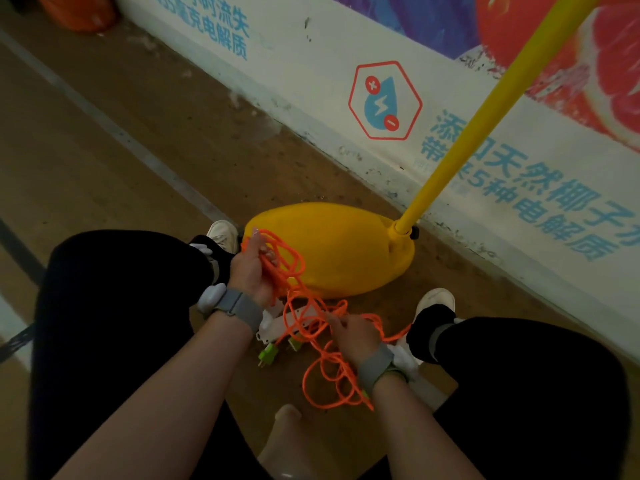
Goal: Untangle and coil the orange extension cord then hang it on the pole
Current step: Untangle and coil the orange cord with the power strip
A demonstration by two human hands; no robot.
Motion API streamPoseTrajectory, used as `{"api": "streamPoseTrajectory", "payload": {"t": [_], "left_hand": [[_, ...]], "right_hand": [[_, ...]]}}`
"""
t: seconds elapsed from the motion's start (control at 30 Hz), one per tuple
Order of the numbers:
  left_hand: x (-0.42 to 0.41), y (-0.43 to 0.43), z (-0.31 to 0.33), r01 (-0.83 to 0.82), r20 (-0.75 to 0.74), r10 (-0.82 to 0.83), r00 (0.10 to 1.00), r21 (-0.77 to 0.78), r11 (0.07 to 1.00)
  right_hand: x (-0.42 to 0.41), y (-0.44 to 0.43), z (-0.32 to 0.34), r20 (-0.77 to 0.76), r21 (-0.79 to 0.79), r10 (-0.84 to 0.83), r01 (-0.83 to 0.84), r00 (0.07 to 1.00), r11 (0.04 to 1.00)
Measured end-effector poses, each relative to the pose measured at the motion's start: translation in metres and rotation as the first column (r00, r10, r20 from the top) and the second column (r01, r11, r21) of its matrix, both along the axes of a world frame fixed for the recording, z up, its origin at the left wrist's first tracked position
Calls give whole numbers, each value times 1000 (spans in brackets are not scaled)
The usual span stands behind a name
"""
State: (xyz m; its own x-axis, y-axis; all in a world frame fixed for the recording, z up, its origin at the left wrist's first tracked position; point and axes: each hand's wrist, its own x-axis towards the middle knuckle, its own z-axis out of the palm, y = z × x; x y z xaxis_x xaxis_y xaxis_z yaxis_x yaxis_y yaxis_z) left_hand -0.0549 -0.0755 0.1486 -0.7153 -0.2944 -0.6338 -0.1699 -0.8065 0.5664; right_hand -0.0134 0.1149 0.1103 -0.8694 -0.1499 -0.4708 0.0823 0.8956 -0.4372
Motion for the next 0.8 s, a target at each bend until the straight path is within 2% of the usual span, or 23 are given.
{"api": "streamPoseTrajectory", "payload": {"t": [0.03, 0.07, 0.1, 0.17, 0.23, 0.3, 0.37, 0.43, 0.53, 0.57, 0.63, 0.7, 0.8], "left_hand": [[-1, 1, -2, 46, 27, -41, 999, -219, 975], [-1, 3, -4, 107, 71, -84, 994, -455, 884], [0, 6, -8, 153, 101, -114, 988, -643, 751], [5, 14, -17, 208, 116, -205, 972, -831, 515], [11, 21, -28, 243, 108, -368, 924, -907, 344], [13, 27, -27, 303, 118, -546, 830, -916, 264], [12, 27, -24, 424, 164, -723, 671, -885, 194], [14, 29, -18, 624, 144, -849, 508, -741, 249], [24, 37, -10, 833, 262, -832, 489, -423, 356], [28, 38, -10, 850, 246, -844, 478, -373, 372], [35, 41, -5, 882, 109, -896, 430, -260, 392], [37, 40, -1, 923, 37, -932, 361, -153, 352], [32, 34, 4, 953, 51, -979, 197, -245, 179]], "right_hand": [[3, -9, 5, -4, -29, 79, -80, 997, 996], [5, -19, 12, -13, -60, 162, -162, 987, 985], [8, -28, 20, -43, -84, 239, -242, 970, 967], [11, -43, 33, -96, -149, 307, -319, 947, 936], [11, -46, 43, -129, -206, 304, -326, 944, 923], [10, -43, 50, -155, -240, 261, -293, 953, 925], [5, -39, 56, -150, -305, 172, -211, 974, 929], [1, -35, 61, -110, -348, 124, -155, 986, 925], [-4, -28, 65, -120, -352, 57, -96, 991, 931], [-7, -23, 67, -129, -338, 25, -67, 991, 939], [-14, -11, 69, -136, -322, -30, -16, 990, 947], [-24, 2, 68, -144, -335, -68, 16, 987, 942], [-36, 17, 61, -156, -376, -133, 66, 979, 924]]}}
